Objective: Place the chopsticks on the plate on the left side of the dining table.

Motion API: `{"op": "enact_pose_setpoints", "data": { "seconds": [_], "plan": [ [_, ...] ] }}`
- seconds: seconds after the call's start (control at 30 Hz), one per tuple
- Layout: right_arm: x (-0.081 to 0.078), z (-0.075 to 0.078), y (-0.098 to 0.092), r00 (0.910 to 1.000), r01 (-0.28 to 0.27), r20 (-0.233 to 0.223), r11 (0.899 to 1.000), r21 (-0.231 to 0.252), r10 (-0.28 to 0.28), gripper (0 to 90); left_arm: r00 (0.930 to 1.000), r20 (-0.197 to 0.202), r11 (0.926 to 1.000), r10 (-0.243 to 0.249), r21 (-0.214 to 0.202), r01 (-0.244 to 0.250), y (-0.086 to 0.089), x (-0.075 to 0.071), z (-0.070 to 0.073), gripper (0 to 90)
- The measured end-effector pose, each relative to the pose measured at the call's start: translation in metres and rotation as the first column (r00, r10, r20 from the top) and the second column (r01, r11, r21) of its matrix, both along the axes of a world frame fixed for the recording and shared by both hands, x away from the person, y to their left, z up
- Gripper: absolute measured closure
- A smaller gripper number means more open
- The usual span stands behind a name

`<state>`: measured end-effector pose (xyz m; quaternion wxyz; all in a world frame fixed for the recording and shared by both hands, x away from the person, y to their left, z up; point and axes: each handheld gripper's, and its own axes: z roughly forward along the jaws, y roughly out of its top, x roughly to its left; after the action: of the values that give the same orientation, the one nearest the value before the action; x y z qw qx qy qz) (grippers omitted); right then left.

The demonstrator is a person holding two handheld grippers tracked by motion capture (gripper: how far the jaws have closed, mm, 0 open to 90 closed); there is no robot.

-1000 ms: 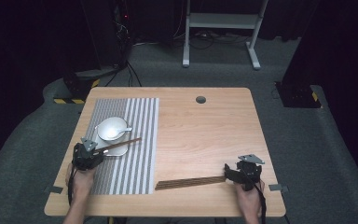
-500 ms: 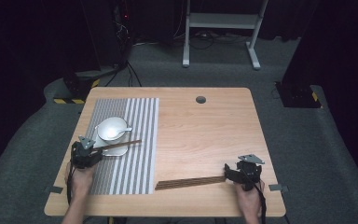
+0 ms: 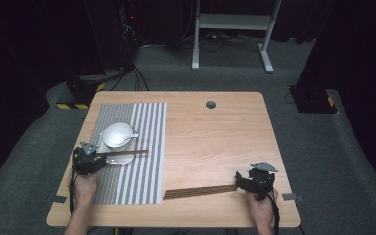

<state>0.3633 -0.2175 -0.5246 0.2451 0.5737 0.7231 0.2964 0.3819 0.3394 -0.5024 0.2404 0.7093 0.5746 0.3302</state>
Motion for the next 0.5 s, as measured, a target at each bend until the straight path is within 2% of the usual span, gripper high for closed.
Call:
{"op": "enact_pose_setpoints", "data": {
  "seconds": [0.5],
  "plan": [
    [0.0000, 0.0000, 0.0000, 1.0000, 0.000, 0.000, 1.000, 0.000, 0.000, 13.8, 0.9998, 0.016, 0.9997, 0.010, -0.020, -0.010, 0.0023, 0.0022, -0.0007, 50.4]
  ]
}}
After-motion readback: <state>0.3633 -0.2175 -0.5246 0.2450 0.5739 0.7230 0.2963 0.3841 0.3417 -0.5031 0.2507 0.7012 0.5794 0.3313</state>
